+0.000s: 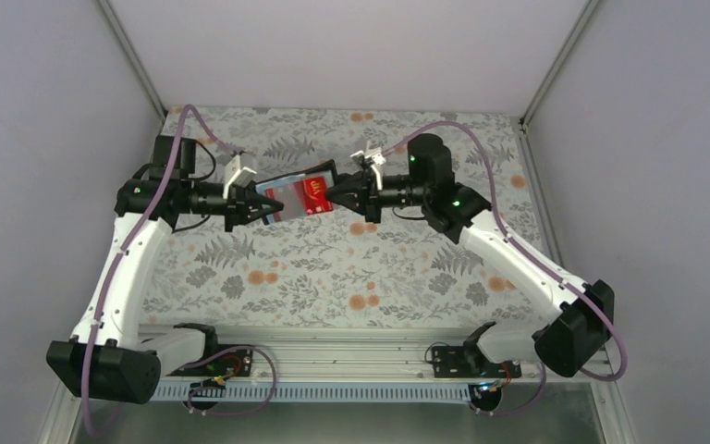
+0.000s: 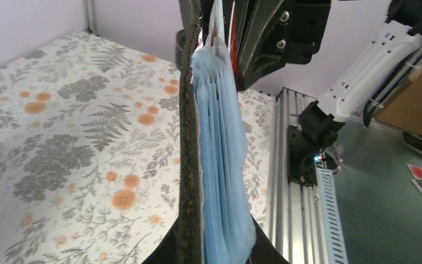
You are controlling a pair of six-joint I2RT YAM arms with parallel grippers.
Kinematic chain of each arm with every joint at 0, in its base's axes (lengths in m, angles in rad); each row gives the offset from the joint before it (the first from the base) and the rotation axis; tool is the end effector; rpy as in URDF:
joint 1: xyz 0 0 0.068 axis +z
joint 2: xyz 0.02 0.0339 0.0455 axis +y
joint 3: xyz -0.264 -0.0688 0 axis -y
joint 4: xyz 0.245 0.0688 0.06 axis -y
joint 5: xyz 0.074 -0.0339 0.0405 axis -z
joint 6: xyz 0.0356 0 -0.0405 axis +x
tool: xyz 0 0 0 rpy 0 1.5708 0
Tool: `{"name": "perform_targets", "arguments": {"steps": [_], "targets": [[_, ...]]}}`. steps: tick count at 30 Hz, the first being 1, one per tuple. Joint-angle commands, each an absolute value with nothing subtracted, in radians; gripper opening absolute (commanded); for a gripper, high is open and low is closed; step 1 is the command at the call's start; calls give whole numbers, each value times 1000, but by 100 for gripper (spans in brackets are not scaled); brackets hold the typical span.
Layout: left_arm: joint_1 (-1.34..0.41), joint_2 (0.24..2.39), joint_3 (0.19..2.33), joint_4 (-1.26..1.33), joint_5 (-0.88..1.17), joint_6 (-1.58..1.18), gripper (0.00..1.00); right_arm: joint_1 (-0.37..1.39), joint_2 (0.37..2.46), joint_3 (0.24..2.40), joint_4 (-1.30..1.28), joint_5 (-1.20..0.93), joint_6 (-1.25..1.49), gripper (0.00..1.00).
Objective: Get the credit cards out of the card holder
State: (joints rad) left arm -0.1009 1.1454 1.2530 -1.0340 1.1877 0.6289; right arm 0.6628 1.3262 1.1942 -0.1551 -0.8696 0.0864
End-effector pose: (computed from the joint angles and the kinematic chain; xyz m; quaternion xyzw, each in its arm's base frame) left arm 0.1963 -0.0531 0.3701 0.4461 0.6712 -0.4439 0.3918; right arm 0.2196 0.2059 0.3694 -0.4483 0.6248 0.5127 0.3819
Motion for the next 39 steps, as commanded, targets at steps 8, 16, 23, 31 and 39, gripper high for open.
{"name": "perform_targets", "arguments": {"steps": [8,16,23,31,39], "targets": [[-47,1141,1226,-808,932,367,2,372,1296,1143,-270,-780,218,4],[-29,1147,1198,-761,808,321,2,121,1423,897,-123,-788,450,4],[-28,1140,1188,-766,829,335,3,106,1730,1010,-309,-711,245,4],[-29,1141,1187,-774,848,344,2,107,1970,1188,-469,-637,128,4],[-29,1147,1189,-780,860,348,2,107,2078,1257,-505,-545,124,4]]}}
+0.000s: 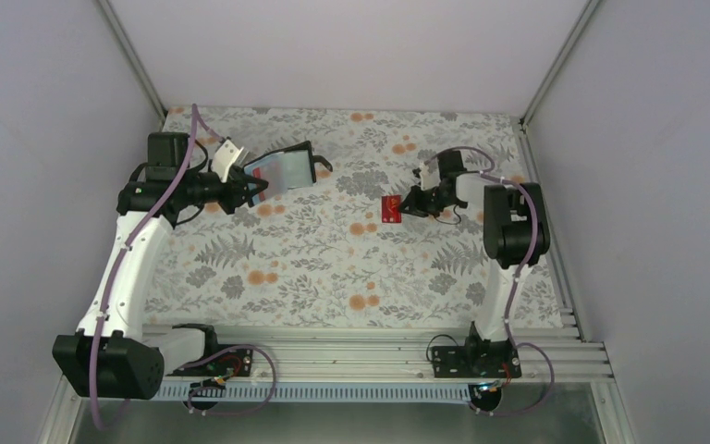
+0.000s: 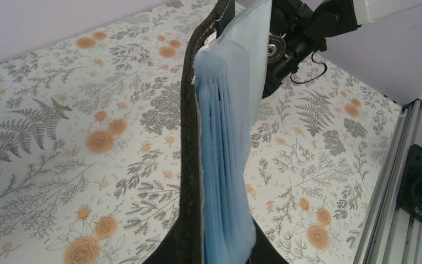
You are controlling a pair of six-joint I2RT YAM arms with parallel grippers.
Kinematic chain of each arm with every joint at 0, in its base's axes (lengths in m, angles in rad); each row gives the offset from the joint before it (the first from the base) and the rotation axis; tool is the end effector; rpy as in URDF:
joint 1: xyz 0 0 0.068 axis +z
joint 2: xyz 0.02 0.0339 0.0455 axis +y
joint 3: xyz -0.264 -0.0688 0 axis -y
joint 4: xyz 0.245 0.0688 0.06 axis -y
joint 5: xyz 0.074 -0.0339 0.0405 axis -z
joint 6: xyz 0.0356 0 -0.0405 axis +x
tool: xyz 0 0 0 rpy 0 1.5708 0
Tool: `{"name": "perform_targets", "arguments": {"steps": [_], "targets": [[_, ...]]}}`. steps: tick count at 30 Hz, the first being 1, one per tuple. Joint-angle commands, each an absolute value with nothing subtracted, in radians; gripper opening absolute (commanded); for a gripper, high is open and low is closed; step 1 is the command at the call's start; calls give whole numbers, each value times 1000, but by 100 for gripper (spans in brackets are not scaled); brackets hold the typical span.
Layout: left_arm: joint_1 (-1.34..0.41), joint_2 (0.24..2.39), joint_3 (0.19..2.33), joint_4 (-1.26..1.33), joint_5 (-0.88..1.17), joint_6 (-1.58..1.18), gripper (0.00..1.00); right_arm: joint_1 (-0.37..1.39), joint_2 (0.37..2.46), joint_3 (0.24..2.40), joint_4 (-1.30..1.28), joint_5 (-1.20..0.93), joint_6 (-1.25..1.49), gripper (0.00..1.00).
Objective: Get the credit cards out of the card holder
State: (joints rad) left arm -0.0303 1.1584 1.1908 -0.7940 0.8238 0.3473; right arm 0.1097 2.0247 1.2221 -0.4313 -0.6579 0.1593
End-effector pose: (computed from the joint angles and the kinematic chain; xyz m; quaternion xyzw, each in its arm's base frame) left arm 0.2273 -0.0330 0.3555 0.3129 0.7978 -0.3065 0.4143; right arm 0.3782 0.0636 0.1198 -0.0310 0.9340 0.3369 0.1145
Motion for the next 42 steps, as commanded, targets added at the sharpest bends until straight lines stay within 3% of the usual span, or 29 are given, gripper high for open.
{"name": "perform_targets", "arguments": {"steps": [1,4,11,17,27,30,32,36,40,42], "targets": [[-29,1148,1189,-781,862,348,2,107,2083,1263,-507,-547,122,4],[-29,1147,1190,-784,863,350,2,108,2072,1259,-497,-538,132,6],[-29,1147,1190,-788,877,355,2,108,2011,1265,-509,-500,150,28],[-29,1148,1186,-795,909,365,2,126,1847,1264,-528,-382,171,33],[-29,1148,1196,-841,1038,417,2,490,1304,1160,-200,-440,99,41],[-29,1148,1197,-860,1083,443,2,601,1285,1162,-110,-506,87,54],[-31,1146,1196,-879,1117,468,2,655,1306,1182,-91,-522,68,79],[-31,1129,1194,-913,1170,520,2,719,1377,1249,-96,-532,55,97],[-31,1126,1195,-922,1179,531,2,752,1418,1272,-84,-617,39,99],[-31,1128,1192,-924,1180,537,2,755,1423,1269,-65,-661,37,90]]}}
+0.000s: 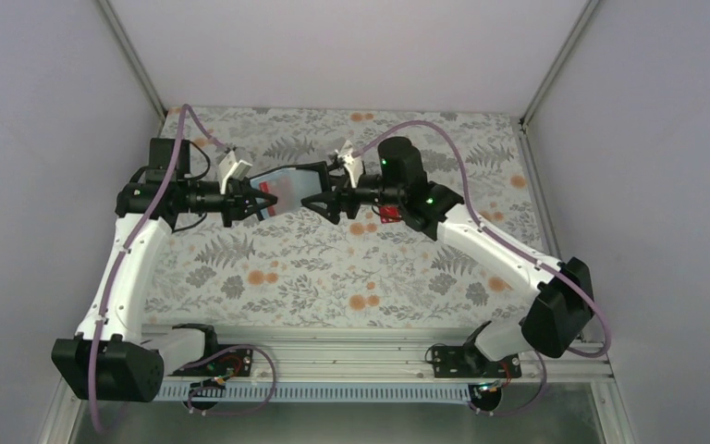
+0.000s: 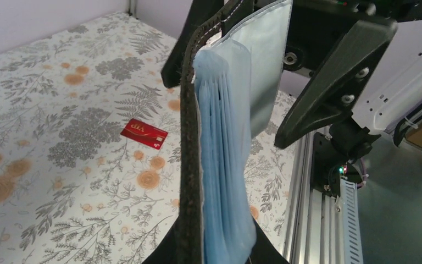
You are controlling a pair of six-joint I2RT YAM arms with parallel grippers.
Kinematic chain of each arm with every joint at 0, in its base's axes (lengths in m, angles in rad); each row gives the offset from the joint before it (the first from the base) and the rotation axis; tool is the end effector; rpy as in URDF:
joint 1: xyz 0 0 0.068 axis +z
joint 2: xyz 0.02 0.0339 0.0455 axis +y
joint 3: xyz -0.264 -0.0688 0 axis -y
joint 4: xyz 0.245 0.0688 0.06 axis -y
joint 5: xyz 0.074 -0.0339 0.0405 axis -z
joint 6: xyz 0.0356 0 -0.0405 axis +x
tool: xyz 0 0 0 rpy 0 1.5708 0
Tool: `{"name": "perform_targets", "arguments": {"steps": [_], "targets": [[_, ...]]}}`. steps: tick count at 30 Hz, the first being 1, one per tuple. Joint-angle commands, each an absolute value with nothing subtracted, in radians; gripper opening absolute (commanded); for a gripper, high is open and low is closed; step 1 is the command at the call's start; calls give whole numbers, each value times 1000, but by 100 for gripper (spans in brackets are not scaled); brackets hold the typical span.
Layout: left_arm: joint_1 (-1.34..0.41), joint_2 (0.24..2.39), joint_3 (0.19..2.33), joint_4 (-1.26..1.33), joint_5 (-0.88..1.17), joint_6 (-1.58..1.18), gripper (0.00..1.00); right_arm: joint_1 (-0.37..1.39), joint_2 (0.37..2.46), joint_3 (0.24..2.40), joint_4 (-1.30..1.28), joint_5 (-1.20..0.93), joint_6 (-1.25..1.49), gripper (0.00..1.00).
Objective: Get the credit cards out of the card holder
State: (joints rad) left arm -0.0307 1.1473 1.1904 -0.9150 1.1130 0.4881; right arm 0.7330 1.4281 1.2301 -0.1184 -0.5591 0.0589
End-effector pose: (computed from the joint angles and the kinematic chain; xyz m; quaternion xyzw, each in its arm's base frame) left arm 0.2103 -0.0384 0.3560 0.3794 0.7247 -0.4175 0.3957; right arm 0.2352 0.2372 0.3530 -0.4102 0.6809 0.4237 0.4343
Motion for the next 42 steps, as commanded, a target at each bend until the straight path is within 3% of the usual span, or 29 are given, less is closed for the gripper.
{"name": "perform_targets", "arguments": {"steps": [1,2,3,4,5,6,8,10,24,30,33,39,42], "targets": [[-31,1128,1193,-927,1184,540,2,755,1423,1269,-57,-666,37,76],[-31,1129,1193,-930,1186,545,2,755,1423,1270,-56,-649,42,54],[-31,1128,1192,-935,1190,549,3,753,1425,1273,-58,-630,50,24],[-31,1125,1194,-940,1194,554,2,752,1426,1277,-65,-606,58,7],[-31,1124,1195,-944,1198,560,3,748,1427,1278,-70,-593,67,4],[-31,1123,1194,-948,1204,563,4,737,1425,1277,-73,-594,76,4],[-31,1121,1200,-960,1226,583,28,705,1420,1268,-67,-651,93,4],[-30,1121,1210,-995,1256,626,39,671,1406,1244,-45,-742,101,4],[-29,1132,1184,-842,1117,454,40,656,1370,1241,-47,-909,82,4],[-29,1126,1182,-818,1078,431,25,655,1375,1257,-59,-954,69,4],[-29,1123,1170,-793,1045,405,23,655,1372,1257,-57,-960,73,4],[-29,1128,1161,-807,1119,419,43,657,1385,1242,-8,-945,128,4],[-29,1124,1158,-811,1123,426,46,661,1413,1250,8,-926,150,4]]}}
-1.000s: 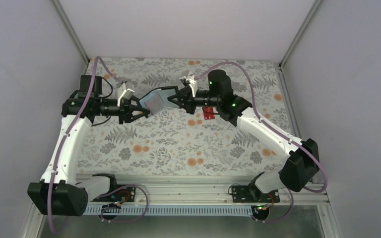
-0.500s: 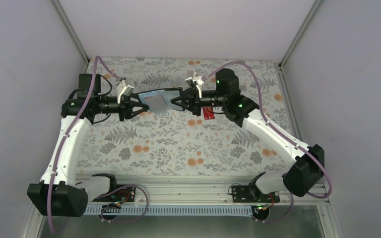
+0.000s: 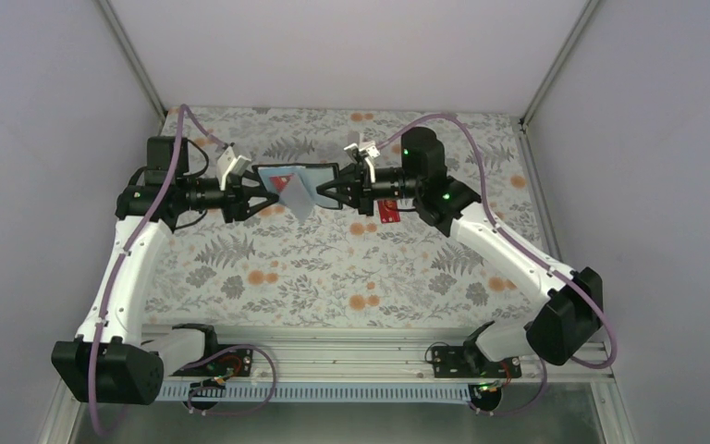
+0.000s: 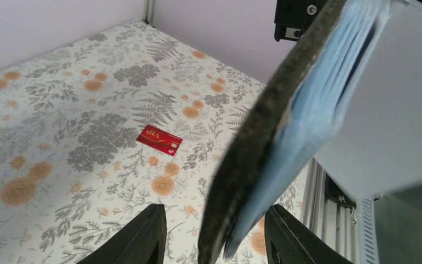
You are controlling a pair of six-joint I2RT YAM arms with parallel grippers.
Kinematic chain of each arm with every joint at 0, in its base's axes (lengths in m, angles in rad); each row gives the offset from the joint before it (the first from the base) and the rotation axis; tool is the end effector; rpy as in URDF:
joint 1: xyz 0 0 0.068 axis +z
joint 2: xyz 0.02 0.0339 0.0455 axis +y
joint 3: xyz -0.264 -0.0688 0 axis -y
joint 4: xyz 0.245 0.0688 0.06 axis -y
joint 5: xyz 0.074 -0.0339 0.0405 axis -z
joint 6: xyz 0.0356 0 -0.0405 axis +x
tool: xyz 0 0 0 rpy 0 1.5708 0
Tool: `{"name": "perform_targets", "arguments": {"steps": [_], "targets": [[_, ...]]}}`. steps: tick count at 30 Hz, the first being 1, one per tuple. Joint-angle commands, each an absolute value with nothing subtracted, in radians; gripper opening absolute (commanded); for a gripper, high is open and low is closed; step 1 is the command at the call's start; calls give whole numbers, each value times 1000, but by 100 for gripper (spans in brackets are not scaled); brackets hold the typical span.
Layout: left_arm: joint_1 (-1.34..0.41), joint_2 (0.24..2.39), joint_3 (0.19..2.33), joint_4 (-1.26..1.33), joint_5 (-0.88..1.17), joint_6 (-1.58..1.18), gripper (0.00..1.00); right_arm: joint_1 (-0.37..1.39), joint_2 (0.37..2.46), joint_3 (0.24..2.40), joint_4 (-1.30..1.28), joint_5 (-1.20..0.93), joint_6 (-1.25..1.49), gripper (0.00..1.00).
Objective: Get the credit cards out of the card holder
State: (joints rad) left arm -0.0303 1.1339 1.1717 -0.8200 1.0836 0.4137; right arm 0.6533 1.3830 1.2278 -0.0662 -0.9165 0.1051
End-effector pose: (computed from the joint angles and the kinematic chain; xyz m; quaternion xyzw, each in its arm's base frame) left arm 0.2141 -0.0380 0.3580 0.3674 0.7280 -0.4047 0.4138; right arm 0.2333 0.2141 0.3733 -0.4556 0.5994 0.5283 0.3925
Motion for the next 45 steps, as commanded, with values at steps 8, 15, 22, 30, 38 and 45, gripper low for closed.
{"name": "perform_targets", "arguments": {"steps": [8,15,22,30,38,45], "targets": [[-29,1126,1159,-822,1158,435,56,672,1462,1282,14,-927,166,4],[-29,1123,1157,-841,1173,464,64,672,1472,1294,24,-913,187,4],[-29,1113,1164,-939,1252,602,71,672,1483,1302,13,-905,181,4],[-29,1104,1175,-1022,1284,706,73,670,1481,1314,-6,-911,166,4],[-29,1117,1171,-925,1309,601,16,672,1472,1306,4,-947,165,4],[-29,1118,1153,-878,1273,549,13,674,1465,1305,1,-968,159,4]]}}
